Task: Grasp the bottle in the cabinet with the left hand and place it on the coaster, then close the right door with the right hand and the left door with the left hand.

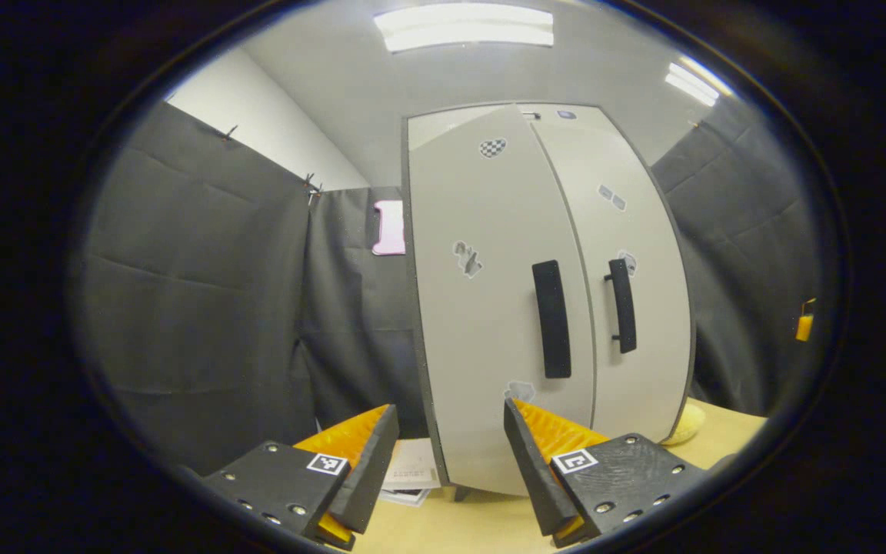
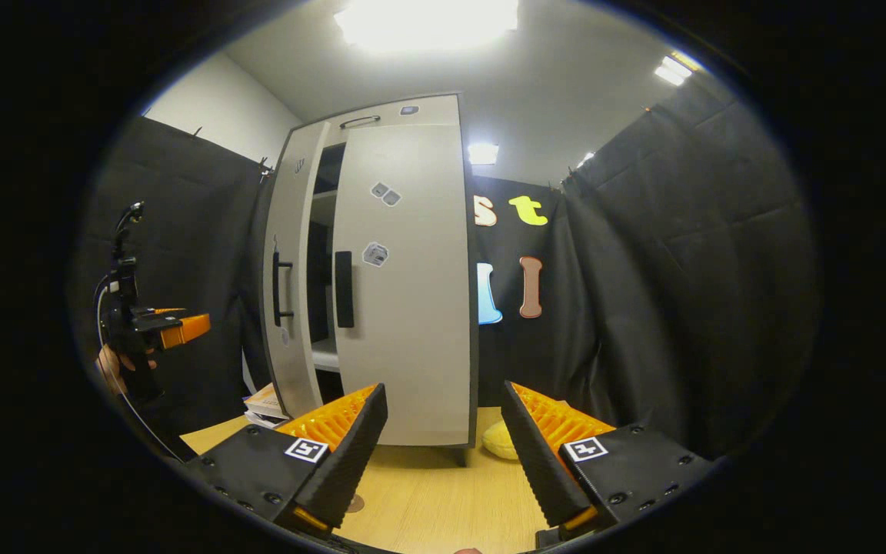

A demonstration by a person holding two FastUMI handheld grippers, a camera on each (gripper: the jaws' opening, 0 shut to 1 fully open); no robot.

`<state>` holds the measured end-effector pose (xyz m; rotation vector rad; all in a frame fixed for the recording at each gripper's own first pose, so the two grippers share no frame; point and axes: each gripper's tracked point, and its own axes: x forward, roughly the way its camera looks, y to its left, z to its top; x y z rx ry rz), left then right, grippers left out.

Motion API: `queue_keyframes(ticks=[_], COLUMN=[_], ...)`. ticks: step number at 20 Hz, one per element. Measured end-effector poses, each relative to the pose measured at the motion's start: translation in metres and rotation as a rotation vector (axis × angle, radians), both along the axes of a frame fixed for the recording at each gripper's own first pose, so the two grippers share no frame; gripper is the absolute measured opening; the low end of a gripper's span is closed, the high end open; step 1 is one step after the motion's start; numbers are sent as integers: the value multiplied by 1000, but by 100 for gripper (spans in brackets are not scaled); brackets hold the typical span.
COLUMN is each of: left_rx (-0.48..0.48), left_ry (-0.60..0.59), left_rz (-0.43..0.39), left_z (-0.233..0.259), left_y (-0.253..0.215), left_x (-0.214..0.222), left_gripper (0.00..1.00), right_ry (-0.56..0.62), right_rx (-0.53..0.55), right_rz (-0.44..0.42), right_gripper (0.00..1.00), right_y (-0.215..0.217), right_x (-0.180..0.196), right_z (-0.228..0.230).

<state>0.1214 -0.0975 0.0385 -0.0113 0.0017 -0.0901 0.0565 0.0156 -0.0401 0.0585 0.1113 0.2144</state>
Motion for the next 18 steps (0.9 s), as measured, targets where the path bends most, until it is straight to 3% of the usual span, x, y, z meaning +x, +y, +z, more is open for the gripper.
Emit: queue_keyframes(ticks=[4, 7, 8, 18], left_rx=[17, 13, 13, 40], left_ry=[-4, 9, 14, -16], left_rz=[18, 10, 6, 2], left_z=[3, 2, 1, 14], left_y=[26, 43, 49, 86], left_x=[-32, -51, -58, -109], left_gripper=[81, 85, 81, 81], right_ry=[-39, -59, -61, -76], right_rx=[-3, 4, 8, 17], right_rz=[30, 20, 16, -29], right_gripper=[95, 95, 95, 95], right_y=[20, 30, 33, 45], right_x=[-14, -27, -32, -77], right_z=[17, 25, 27, 39])
